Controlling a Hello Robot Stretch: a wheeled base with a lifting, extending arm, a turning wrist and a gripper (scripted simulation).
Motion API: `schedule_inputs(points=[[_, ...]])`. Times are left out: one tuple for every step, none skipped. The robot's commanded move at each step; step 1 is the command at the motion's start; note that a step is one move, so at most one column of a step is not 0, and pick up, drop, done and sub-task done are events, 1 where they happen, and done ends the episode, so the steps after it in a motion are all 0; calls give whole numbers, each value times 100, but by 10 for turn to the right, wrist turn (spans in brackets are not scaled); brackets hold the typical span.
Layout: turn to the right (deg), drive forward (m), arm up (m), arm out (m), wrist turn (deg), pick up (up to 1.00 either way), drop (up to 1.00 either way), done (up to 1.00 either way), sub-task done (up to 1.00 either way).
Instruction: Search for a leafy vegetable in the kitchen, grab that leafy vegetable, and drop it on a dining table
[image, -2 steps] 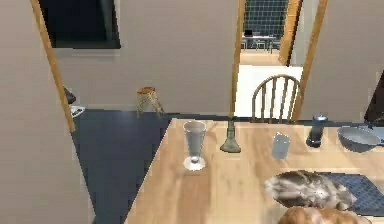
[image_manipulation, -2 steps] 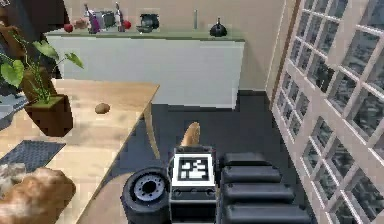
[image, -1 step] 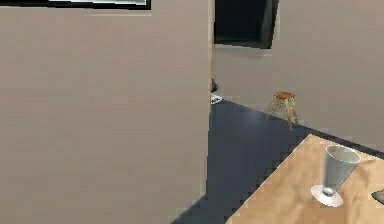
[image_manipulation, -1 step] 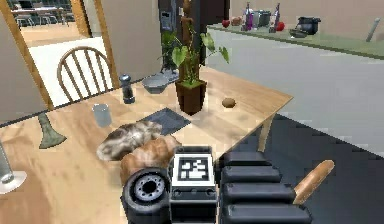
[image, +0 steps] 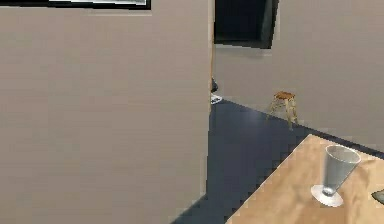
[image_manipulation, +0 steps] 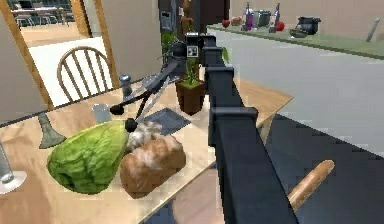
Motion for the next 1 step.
schedule_inputs(points=[[0, 0, 0, 0, 450, 0, 0, 0, 0]])
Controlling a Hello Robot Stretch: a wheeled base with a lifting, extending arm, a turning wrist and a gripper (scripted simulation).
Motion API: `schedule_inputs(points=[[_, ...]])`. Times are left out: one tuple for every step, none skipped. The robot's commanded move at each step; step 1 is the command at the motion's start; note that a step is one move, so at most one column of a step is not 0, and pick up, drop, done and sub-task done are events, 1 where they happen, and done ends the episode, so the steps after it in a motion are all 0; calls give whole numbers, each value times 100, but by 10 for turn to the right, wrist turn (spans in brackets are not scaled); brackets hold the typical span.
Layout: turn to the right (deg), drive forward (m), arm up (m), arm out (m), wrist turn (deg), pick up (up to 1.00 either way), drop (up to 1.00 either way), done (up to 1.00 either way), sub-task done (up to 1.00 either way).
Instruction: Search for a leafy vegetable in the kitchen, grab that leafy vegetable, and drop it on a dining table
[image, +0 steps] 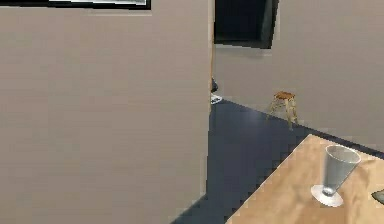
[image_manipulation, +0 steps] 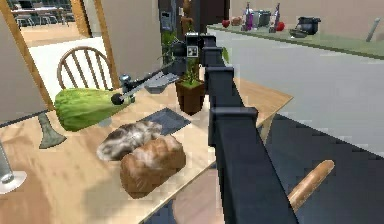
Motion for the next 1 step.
schedule_inputs(points=[[0, 0, 0, 0, 450, 0, 0, 0, 0]])
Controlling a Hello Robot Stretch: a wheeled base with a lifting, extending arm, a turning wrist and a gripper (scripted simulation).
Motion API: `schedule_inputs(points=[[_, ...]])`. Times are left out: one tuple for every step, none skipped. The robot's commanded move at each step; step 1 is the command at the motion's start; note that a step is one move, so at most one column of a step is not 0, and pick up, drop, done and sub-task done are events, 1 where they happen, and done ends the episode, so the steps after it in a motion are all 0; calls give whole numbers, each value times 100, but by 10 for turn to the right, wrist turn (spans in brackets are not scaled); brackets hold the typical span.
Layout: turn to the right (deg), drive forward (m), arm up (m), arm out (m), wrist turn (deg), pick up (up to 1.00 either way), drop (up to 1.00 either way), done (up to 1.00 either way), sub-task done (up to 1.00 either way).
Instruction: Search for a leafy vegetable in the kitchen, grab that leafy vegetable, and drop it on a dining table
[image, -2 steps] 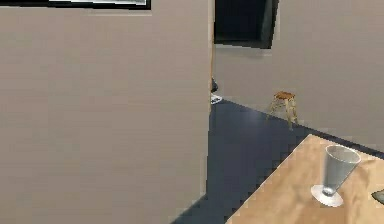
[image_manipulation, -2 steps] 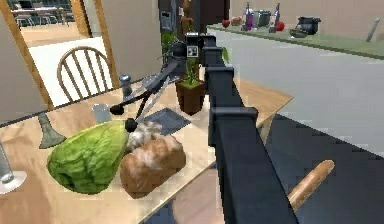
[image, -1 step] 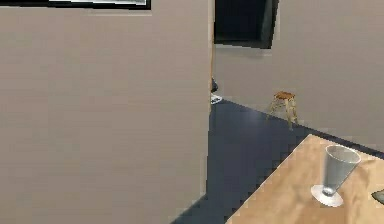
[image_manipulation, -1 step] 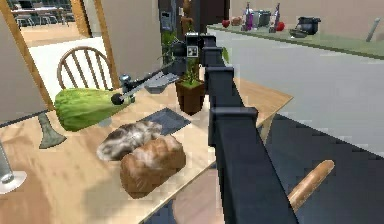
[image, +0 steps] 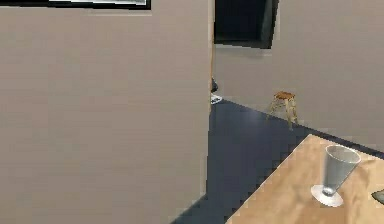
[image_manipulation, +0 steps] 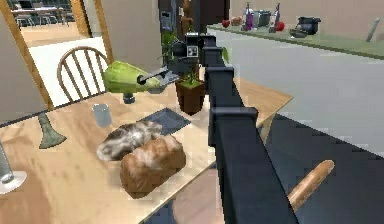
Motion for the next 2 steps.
schedule_inputs(points=[[0, 0, 0, 0, 240, 0, 0, 0, 0], [0, 0, -32, 0, 0, 0, 0, 0, 0]])
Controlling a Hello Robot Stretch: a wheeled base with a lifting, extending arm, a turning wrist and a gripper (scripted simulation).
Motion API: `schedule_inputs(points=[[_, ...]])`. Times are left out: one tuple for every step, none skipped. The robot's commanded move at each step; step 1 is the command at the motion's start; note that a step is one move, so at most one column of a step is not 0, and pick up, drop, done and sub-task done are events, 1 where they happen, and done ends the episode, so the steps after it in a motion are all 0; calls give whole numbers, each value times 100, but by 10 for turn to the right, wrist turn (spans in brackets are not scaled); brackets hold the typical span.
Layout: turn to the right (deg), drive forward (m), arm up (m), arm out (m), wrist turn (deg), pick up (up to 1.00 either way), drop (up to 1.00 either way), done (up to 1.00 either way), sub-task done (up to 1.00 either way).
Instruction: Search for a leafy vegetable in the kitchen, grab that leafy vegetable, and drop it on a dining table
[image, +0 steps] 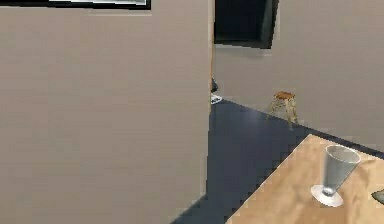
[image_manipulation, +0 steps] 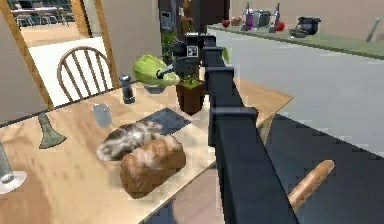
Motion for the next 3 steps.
schedule_inputs(points=[[0, 0, 0, 0, 0, 0, 100, 0, 0], [0, 0, 0, -10, 0, 0, 0, 0, 0], [0, 0, 0, 0, 0, 0, 0, 100, 0]])
